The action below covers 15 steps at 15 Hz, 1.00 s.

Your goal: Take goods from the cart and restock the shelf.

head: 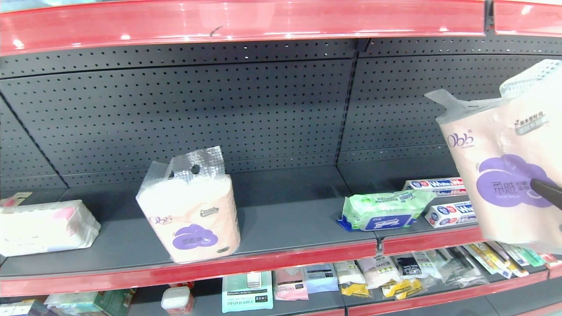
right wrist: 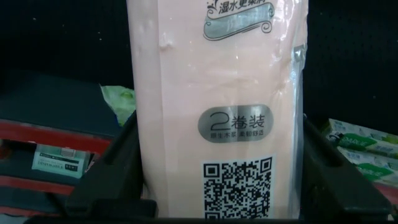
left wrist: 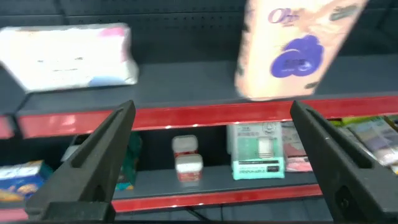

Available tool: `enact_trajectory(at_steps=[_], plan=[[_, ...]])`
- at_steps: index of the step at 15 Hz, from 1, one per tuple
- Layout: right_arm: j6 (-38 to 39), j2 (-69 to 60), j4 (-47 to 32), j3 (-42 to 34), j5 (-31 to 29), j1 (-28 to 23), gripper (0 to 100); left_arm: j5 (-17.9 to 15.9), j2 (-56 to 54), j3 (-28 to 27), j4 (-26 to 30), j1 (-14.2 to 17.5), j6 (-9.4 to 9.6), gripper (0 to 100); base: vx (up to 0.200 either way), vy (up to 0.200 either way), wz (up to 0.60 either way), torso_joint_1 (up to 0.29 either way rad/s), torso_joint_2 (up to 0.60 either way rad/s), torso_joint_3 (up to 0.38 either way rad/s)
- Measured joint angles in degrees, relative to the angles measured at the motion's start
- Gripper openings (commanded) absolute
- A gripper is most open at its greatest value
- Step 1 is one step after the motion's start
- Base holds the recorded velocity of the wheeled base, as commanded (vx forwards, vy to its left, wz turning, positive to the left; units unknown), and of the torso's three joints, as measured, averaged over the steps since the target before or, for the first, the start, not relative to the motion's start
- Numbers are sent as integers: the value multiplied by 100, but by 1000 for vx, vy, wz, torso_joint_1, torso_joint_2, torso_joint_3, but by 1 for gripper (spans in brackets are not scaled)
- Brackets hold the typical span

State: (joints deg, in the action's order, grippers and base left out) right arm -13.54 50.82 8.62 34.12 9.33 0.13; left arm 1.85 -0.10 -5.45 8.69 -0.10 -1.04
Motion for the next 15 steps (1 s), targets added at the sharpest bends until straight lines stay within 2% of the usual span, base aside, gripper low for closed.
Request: enact_trajectory(at_steps=[7,12,15], plan=[[-2,26,-20,-11,0,0,0,4,2,0,1,-1,-7,100,0,0,600,4,1,3],[-5,100,-13,-13,13,0,0,11,2,0,6,-4,0,100,0,0,0,0,0,0],[38,236,22,-80,121,204,0,33,2,0,1,-4,-2,100,0,0,0,0,0,0]])
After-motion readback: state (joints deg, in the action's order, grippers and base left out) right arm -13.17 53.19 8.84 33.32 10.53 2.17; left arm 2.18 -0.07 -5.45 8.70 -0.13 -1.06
